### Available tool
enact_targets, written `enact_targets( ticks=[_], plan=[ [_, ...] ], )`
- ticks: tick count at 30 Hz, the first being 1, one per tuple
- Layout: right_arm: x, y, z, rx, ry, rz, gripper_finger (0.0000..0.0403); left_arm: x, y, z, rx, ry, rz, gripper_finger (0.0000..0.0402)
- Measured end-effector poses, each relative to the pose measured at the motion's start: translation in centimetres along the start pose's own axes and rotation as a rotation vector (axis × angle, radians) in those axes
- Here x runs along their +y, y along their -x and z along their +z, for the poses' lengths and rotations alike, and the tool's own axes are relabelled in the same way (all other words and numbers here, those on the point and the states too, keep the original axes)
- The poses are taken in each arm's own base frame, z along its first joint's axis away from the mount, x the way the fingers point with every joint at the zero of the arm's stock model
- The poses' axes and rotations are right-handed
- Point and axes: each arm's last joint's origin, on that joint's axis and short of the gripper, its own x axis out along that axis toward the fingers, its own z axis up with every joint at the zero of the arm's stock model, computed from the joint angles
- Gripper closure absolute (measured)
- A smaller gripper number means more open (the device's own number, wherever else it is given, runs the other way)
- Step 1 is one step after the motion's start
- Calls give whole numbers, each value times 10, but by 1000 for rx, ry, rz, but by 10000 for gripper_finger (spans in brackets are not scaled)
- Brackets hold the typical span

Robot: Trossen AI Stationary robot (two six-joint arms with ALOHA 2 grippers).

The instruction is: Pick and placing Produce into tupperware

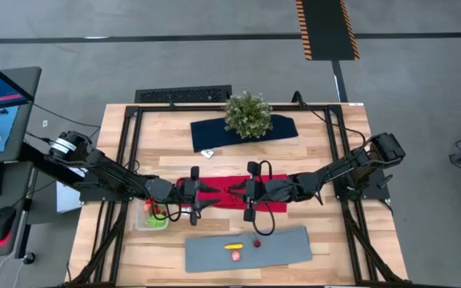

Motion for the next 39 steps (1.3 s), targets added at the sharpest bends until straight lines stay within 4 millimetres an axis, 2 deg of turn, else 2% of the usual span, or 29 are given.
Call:
enact_targets(
  ticks=[6, 12, 27, 31, 37, 39],
  plan=[
    [2, 1, 1, -2, 1, 11, 340, 0, 0, 1, -8, -1, 11, 233],
    [2, 1, 1, -3, 1, 11, 340, 3, 0, 0, -8, -8, 96, 230],
    [2, 1, 1, -3, -7, 11, 340, 2, 0, 1, -16, -16, 77, 232],
    [2, 1, 1, -3, -7, 11, 340, 2, 0, 1, -10, -18, 49, 262],
    [2, 1, 1, -3, -7, 11, 340, 0, 0, 2, -22, -63, 18, 383],
    [2, 1, 1, -3, -8, 11, 340, 0, 0, 4, -38, -68, 17, 392]
  ],
)
